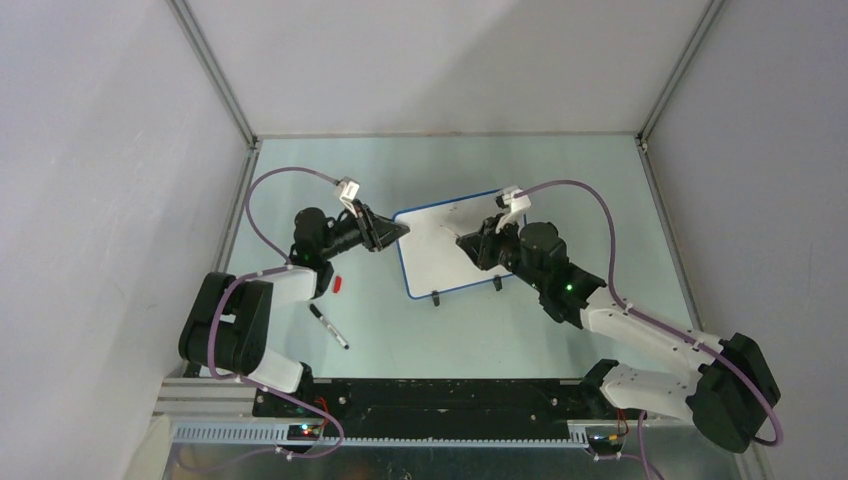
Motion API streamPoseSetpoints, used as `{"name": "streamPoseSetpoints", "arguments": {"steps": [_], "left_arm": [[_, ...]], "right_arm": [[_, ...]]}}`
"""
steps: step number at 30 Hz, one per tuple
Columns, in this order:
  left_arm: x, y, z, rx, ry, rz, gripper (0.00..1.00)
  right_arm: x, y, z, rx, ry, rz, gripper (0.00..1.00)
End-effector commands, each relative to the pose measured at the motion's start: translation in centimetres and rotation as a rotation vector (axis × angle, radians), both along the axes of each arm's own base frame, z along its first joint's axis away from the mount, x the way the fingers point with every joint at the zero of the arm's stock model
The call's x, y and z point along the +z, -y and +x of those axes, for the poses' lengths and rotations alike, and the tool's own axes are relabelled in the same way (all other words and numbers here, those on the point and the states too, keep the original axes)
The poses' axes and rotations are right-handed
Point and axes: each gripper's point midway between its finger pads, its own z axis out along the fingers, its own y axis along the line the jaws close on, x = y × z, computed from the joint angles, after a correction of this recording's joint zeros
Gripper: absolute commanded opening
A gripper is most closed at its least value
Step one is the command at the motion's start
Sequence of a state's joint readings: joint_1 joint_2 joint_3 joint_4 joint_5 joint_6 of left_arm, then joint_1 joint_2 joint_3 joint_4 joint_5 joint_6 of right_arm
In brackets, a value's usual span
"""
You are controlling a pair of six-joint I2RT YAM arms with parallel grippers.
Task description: Write a sentence on the whiteboard
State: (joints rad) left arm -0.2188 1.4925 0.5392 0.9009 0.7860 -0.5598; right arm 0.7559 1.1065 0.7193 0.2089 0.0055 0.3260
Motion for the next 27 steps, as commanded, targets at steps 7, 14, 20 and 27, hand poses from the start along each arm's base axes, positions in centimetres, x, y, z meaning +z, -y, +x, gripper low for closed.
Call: {"name": "streamPoseSetpoints", "arguments": {"steps": [7, 14, 20, 27], "left_arm": [[1.6, 0.2, 0.8, 0.004, 0.038, 0.005, 0.26], [1.0, -0.1, 1.0, 0.023, 0.023, 0.038, 0.24], [0.8, -0.4, 1.3, 0.048, 0.018, 0.055, 0.27], [0.7, -0.3, 1.4, 0.045, 0.008, 0.052, 0.27]], "right_arm": [[0.5, 0.7, -0.1, -0.043, 0.084, 0.004, 0.0], [0.1, 0.1, -0.3, -0.031, 0.083, -0.003, 0.0], [-0.1, 0.0, -0.4, -0.038, 0.088, -0.016, 0.0], [-0.6, -0.1, -0.4, -0.037, 0.08, -0.03, 0.02]]}}
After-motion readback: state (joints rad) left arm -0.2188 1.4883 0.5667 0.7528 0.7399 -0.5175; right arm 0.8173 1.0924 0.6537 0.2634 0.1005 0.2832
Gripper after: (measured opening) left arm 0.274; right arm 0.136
